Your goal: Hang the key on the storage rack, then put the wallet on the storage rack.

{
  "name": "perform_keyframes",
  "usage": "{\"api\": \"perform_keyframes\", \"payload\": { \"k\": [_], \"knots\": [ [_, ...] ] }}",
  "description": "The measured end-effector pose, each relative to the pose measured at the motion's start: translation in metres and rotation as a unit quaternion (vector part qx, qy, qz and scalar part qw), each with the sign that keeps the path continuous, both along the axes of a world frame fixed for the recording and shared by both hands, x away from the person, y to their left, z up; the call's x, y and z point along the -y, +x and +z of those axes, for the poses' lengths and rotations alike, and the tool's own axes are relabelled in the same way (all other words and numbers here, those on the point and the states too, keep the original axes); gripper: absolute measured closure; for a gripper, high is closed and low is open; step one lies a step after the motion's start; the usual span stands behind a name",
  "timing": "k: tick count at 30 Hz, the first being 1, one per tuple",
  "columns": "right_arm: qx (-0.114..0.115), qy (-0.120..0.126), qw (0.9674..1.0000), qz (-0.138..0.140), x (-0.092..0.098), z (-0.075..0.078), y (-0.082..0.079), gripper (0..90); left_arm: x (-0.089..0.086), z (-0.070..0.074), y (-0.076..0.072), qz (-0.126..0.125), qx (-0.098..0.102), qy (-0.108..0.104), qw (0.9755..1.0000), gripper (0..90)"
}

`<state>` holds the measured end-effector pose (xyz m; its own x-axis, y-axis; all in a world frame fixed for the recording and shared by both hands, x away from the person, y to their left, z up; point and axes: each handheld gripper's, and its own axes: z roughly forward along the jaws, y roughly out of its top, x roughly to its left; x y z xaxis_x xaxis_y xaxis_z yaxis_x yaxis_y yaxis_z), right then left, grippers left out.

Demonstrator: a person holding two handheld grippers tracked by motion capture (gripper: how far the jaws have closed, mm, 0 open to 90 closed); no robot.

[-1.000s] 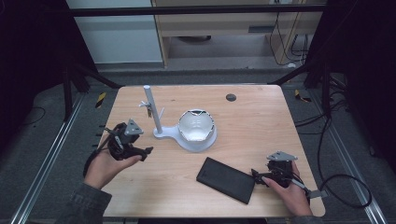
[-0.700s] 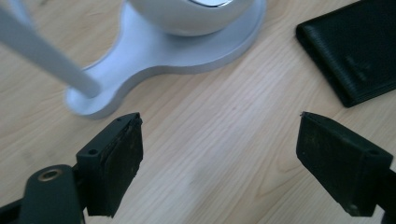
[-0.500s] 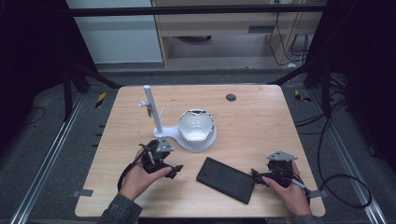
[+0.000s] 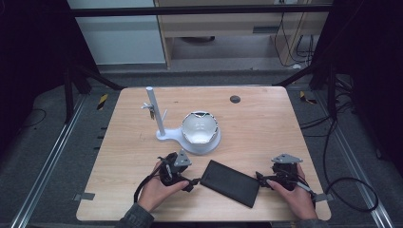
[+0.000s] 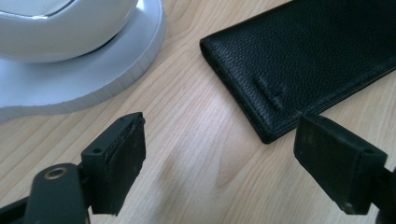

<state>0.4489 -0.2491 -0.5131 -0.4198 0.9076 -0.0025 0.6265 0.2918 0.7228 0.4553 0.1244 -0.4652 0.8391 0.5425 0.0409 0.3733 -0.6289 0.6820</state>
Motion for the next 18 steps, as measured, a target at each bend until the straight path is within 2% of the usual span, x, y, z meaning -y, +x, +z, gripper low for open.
{"api": "perform_keyframes", "payload": {
  "k": [3, 10, 13, 15, 18],
  "knots": [
    [0.0, 0.0, 1.0, -0.001, 0.0, 0.0, 0.0, 0.8, 0.003, 0.001, -0.002, 0.0, 0.006, -0.014, 0.9999, 18.1],
    [0.001, -0.001, 1.0, -0.002, 0.0, 0.0, -0.001, 1.5, 0.008, 0.003, -0.01, -0.01, 0.013, -0.013, 0.9998, 20.5],
    [0.004, 0.0, 1.0, 0.0, 0.002, 0.0, -0.002, 3.1, 0.01, 0.003, -0.014, -0.023, 0.017, 0.002, 0.9996, 21.3],
    [0.002, -0.003, 1.0, 0.002, 0.003, 0.002, -0.002, 7.8, 0.011, 0.002, -0.016, -0.025, 0.016, 0.01, 0.9995, 22.8],
    [0.017, 0.0, 0.9999, -0.004, 0.005, 0.007, -0.005, 10.8, 0.012, 0.0, -0.016, -0.029, 0.014, 0.015, 0.9994, 28.4]
  ]
}}
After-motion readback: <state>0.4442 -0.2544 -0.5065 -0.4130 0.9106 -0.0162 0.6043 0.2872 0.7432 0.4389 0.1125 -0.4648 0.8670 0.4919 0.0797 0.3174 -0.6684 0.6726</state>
